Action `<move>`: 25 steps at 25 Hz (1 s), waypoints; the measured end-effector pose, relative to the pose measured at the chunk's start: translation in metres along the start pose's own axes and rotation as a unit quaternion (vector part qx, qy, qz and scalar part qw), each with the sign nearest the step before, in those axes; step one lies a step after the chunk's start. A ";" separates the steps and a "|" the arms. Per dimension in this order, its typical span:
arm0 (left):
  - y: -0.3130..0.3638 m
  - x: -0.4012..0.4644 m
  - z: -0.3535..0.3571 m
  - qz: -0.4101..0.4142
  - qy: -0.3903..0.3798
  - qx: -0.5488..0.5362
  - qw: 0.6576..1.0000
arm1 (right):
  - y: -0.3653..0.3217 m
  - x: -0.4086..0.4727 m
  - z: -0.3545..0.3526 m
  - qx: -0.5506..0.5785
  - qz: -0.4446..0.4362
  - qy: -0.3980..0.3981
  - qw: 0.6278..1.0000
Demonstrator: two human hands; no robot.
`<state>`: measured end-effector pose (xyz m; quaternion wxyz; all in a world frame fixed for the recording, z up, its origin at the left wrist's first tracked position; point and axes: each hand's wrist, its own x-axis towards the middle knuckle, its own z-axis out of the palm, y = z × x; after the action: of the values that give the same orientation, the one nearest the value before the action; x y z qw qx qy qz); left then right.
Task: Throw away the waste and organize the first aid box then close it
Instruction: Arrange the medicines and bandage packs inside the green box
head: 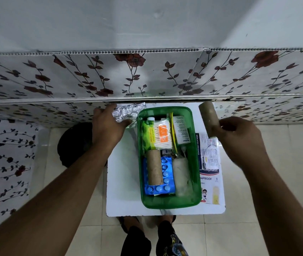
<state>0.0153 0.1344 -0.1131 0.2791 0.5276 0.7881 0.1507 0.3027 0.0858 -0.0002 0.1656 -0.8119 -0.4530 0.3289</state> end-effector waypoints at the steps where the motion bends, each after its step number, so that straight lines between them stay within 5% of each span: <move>1: 0.001 0.000 0.000 0.007 0.008 0.006 1.000 | -0.001 -0.018 -0.005 0.021 0.009 -0.017 1.000; 5: 0.000 0.003 -0.007 -0.009 0.017 -0.006 1.000 | -0.008 -0.084 -0.001 -0.022 0.002 -0.058 0.998; 10: -0.011 -0.034 -0.049 -0.073 0.056 -0.089 0.992 | 0.003 -0.120 0.035 -0.298 -0.073 -0.032 0.951; 20: 0.009 -0.119 -0.096 -0.124 0.063 -0.200 0.970 | 0.009 -0.121 0.053 -0.327 -0.154 -0.004 0.932; 25: 0.057 -0.125 -0.106 0.010 -0.004 -0.144 0.990 | 0.014 -0.121 0.056 -0.300 -0.164 0.034 0.939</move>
<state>0.0308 0.0488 0.0373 0.3541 0.4907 0.7514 0.2632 0.2285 -0.0259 -0.0023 -0.0189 -0.7489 -0.6518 0.1181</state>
